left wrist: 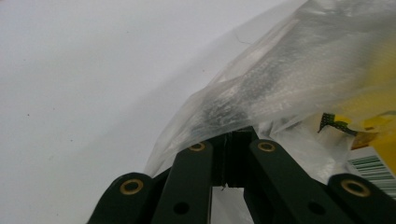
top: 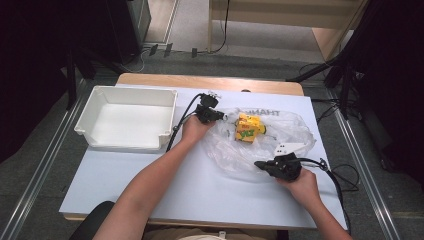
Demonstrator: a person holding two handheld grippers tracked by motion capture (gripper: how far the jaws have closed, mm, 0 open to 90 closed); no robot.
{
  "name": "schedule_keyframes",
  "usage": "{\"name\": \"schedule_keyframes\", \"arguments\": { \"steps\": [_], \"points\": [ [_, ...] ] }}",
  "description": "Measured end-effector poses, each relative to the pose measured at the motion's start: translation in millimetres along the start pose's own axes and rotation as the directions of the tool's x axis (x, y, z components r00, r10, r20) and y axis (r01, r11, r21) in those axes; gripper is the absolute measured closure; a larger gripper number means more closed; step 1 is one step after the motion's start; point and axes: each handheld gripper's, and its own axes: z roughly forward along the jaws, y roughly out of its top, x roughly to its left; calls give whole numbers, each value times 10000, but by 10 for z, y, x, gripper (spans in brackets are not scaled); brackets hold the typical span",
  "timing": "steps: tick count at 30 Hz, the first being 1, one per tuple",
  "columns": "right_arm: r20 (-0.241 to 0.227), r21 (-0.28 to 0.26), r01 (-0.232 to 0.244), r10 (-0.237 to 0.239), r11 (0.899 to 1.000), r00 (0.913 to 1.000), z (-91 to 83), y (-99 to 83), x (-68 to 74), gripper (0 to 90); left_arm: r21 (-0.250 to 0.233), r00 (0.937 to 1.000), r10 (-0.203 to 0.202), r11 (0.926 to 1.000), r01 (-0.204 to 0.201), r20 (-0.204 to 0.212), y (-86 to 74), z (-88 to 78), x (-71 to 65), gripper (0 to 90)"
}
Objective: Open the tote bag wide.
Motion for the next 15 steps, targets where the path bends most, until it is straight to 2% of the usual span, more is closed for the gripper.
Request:
{"name": "schedule_keyframes", "arguments": {
  "steps": [3, 6, 12, 15],
  "points": [
    [158, -209, -455, 458, 9987, 9988, -34, 45, -48, 897, -52, 9998, 23, 10000, -22, 209, 20, -47, -24, 900],
    [683, -157, -301, 311, 9994, 9972, -48, 71, -73, 897, -121, 9986, 125, 9999, -119, 507, 45, -106, -70, 900],
    [981, -425, -372, 412, 9984, 9943, -120, 142, -88, 888, -275, 9951, 371, 9990, -347, 922, 70, -267, -127, 893],
    [1073, -611, -559, 622, 9966, 9923, -167, 171, -98, 895, -429, 9923, 534, 9979, -488, 1120, 83, -368, -163, 883]
  ]
}}
